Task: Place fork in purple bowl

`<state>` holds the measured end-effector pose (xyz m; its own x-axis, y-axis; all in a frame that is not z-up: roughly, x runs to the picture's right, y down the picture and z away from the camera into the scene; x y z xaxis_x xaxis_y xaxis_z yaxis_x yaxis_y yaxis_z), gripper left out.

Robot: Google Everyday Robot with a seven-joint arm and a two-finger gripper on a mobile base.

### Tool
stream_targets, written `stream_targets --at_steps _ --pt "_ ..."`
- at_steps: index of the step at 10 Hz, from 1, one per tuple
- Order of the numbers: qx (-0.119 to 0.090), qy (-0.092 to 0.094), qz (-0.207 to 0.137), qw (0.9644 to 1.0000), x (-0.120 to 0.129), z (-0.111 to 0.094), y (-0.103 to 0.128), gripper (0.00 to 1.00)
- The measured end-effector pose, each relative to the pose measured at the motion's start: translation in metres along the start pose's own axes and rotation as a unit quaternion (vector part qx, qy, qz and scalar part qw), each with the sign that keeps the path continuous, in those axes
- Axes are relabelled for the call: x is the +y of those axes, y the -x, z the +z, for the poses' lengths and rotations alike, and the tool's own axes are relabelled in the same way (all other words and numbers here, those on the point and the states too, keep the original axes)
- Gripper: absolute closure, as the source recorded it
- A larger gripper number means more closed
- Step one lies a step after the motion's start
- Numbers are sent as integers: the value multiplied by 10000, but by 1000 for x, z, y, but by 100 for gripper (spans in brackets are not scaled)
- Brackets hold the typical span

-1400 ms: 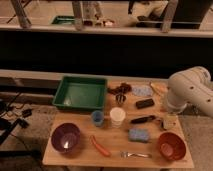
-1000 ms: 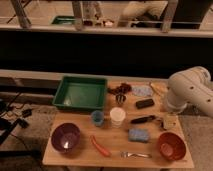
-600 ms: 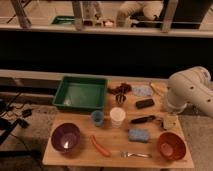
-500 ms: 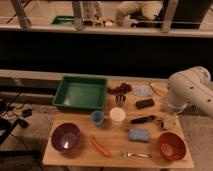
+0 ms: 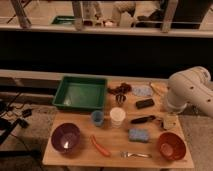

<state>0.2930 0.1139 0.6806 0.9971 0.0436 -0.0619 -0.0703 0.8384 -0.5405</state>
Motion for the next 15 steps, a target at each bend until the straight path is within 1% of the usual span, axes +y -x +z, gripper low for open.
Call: stream_targets --at_steps 13,14,15 --pt "1 1 -1 10000 0 0 0 20" --pt "10 -19 8 10000 0 -1 0 20" --pt "27 -137 8 9999 5 0 -2 20"
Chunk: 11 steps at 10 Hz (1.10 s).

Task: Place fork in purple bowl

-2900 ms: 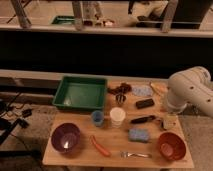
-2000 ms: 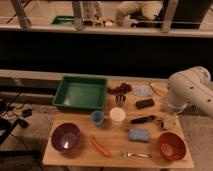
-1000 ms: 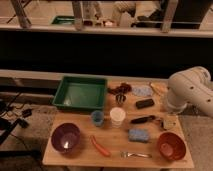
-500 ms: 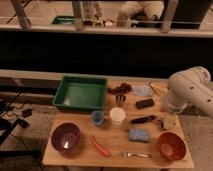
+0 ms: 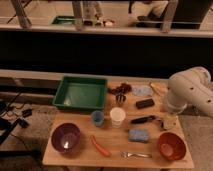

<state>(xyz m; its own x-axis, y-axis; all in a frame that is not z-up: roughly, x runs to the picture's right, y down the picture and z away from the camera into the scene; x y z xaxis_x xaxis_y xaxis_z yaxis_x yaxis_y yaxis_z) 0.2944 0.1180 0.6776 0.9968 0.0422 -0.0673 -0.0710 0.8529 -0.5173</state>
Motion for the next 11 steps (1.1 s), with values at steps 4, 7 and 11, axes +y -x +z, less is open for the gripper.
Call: stream_targets --at_steps 4,7,11 --pt "-62 -391 -128 9991 23 -6 4 20" --pt "-192 -453 -287 9984 32 -9 10 20" --pt "-207 -394 -441 9980 63 0 17 20"
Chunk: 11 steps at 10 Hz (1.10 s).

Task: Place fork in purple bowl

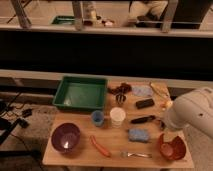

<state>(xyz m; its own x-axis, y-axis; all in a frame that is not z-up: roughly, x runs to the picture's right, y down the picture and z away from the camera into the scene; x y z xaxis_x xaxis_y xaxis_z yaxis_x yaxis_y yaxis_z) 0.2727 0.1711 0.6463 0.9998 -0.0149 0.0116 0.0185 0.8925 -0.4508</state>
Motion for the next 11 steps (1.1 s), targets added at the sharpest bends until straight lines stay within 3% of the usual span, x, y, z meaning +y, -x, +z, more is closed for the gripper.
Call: stream_targets --at_steps 5,7,8,11 --pt "-122 -106 -698 9974 33 17 32 20" --pt "-253 24 -1046 9942 37 31 46 20" --pt "-330 122 -1127 9930 39 35 53 20" --pt "-305 138 -1129 9930 39 34 51 20"
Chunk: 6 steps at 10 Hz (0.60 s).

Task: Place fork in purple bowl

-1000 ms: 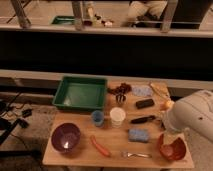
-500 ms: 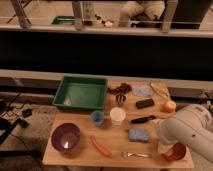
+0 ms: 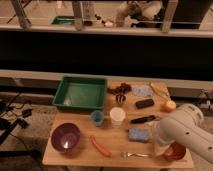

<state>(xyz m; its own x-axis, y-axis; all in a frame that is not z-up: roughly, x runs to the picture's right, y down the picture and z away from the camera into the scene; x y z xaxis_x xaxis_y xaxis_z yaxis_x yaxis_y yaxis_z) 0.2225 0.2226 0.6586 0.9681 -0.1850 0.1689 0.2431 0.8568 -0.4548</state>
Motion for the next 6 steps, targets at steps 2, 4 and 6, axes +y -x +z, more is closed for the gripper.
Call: stream_targets --at_steps 2,4,6 --pt "0 -2 25 10000 1 0 -1 20" --pt "37 28 8 10000 3 2 0 20" --pt "71 144 -119 9998 25 14 17 20"
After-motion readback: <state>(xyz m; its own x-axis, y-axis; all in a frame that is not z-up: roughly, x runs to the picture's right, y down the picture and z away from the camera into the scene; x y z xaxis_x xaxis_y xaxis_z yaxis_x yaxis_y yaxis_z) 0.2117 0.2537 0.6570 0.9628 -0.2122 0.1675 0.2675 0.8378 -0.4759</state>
